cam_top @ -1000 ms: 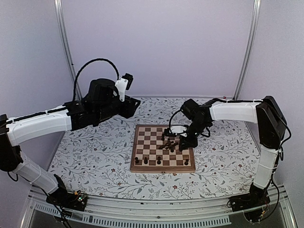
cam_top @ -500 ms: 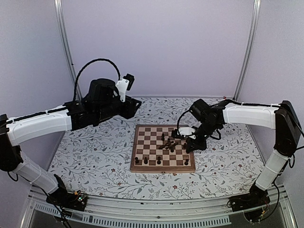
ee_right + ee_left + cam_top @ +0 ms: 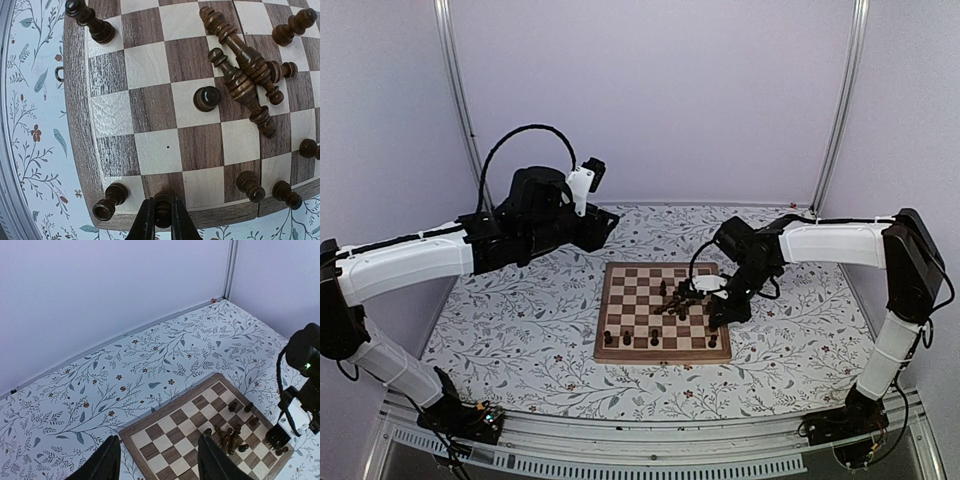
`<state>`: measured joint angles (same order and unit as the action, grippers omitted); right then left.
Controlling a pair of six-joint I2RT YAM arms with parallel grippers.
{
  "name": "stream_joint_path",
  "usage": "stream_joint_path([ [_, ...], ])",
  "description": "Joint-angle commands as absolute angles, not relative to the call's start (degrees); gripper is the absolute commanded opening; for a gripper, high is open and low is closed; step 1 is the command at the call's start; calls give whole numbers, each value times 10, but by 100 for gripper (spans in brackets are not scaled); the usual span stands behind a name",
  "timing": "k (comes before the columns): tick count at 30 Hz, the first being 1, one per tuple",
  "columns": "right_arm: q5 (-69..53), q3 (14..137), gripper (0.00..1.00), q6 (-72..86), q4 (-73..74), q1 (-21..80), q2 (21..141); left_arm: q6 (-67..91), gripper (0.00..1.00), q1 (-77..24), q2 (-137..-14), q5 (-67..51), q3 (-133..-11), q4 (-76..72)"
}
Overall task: Set up the chess pieces on the board
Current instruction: Place the chess piece on the chessboard, then pick up the chess piece from the chessboard.
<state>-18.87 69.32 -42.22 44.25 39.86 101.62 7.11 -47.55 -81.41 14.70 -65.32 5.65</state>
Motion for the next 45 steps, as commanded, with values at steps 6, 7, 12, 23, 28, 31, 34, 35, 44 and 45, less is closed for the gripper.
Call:
stream_joint_path([
  [6, -212, 697, 6, -414, 435, 404, 1032, 63, 54, -474, -821, 145, -668, 62],
  [7, -212, 697, 6, -413, 434, 404, 1034, 62, 54, -474, -821, 145, -668, 62],
  [12, -209, 695, 12, -411, 433, 406, 1035, 62, 54, -474, -823, 143, -669, 63],
  [23, -213, 714, 29, -407, 451, 406, 1009, 61, 54, -474, -826, 142, -669, 64],
  [28, -228, 748, 30, -409, 471, 394, 994, 60, 54, -474, -825, 141, -670, 65],
  [31, -232, 772, 30, -400, 467, 372, 997, 61, 54, -474, -825, 141, -670, 64],
  [34, -211, 787, 28, -385, 457, 356, 1014, 60, 54, -475, -826, 140, -670, 64],
  [35, -202, 789, 28, -380, 453, 353, 1019, 60, 54, -475, -826, 140, -670, 66],
  [44, -176, 795, 31, -361, 438, 351, 1067, 58, 54, -474, -827, 132, -672, 68],
  [45, -178, 796, 31, -361, 439, 351, 1070, 58, 54, -475, -827, 131, -673, 69],
])
